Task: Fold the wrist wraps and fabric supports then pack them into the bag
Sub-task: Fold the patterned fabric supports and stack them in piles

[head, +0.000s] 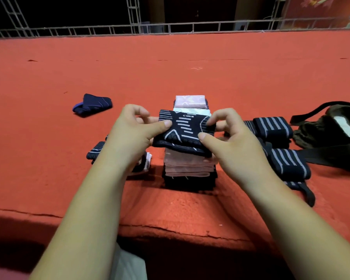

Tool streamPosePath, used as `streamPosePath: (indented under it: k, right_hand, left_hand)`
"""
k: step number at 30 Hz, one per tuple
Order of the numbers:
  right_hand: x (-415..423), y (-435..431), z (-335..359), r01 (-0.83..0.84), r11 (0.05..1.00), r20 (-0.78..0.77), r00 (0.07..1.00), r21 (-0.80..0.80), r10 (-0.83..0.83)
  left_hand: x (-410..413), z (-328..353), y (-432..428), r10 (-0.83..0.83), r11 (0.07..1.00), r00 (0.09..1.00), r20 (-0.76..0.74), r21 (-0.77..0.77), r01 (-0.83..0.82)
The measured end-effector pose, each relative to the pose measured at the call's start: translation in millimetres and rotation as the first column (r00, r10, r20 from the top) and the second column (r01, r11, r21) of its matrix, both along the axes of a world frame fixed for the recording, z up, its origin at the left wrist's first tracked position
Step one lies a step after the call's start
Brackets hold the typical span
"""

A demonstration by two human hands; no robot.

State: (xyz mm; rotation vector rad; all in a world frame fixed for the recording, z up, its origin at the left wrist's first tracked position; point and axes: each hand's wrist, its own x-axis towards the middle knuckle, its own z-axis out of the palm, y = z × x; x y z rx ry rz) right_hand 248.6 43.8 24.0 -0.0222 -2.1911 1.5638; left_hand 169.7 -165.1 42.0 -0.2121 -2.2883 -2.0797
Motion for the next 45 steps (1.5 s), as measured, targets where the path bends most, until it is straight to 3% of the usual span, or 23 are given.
streamPosePath:
  k: [7, 17, 21, 24, 28, 31, 37, 39, 42, 45]
  right_hand:
    - [-57.5, -42.6, 22.3, -0.040, 0.986, 0.073, 0.997, 0.164, 0.028]
    - [-158.8, -122.1, 33.1, -0.224, 0.937, 0.284, 0.948, 0.269, 0.144]
    - [-192.1, -140.8, 22.2, -0.239, 0.918, 0.395, 0.913, 0.316, 0.101]
    - [-205.4, -145.8, 12.5, -0.319, 0.813, 0.494, 0.869, 0.487, 0.045]
    - [-210.1, -154.5, 1.5, -0.465, 0.534, 0.605, 0.788, 0.706, -0.114]
    - [-211.2, -157.2, 1.7, -0.496, 0.478, 0.616, 0.777, 0.725, -0.129]
    - [-224.7, -161.3, 3.3, -0.509, 0.492, 0.651, 0.740, 0.706, -0.168]
    - [-232.2, -163.0, 1.8, -0.456, 0.560, 0.627, 0.763, 0.692, -0.154]
    - [-244.8, -172.1, -1.5, -0.408, 0.558, 0.608, 0.759, 0.722, -0.232]
    - [-258.5, -182.4, -6.0, -0.348, 0.584, 0.540, 0.820, 0.733, -0.189]
  left_hand:
    - [-28.0, 1.6, -39.6, 0.135, 0.983, 0.973, -0.189, -0.097, -0.156]
    - [-102.1, -30.1, -119.1, 0.204, 0.964, 0.967, -0.152, -0.139, -0.225]
    - [-118.9, -44.3, -132.9, 0.181, 0.976, 0.981, -0.071, -0.112, -0.188]
    - [-124.8, -56.2, -135.3, 0.111, 0.986, 0.991, 0.076, -0.131, -0.100]
    - [-128.3, -69.8, -139.0, 0.155, 0.946, 0.970, 0.189, -0.310, -0.091]
    - [-131.1, -70.5, -142.6, 0.164, 0.973, 0.956, 0.245, -0.203, -0.115]
    - [-134.3, -71.6, -145.4, 0.187, 0.982, 0.927, 0.326, -0.042, -0.184]
    - [-134.1, -69.8, -148.0, 0.195, 0.980, 0.922, 0.335, -0.031, -0.196]
    - [-132.6, -67.2, -152.5, 0.195, 0.980, 0.923, 0.332, -0.028, -0.197]
    - [-131.2, -64.3, -159.8, 0.196, 0.980, 0.926, 0.323, -0.033, -0.196]
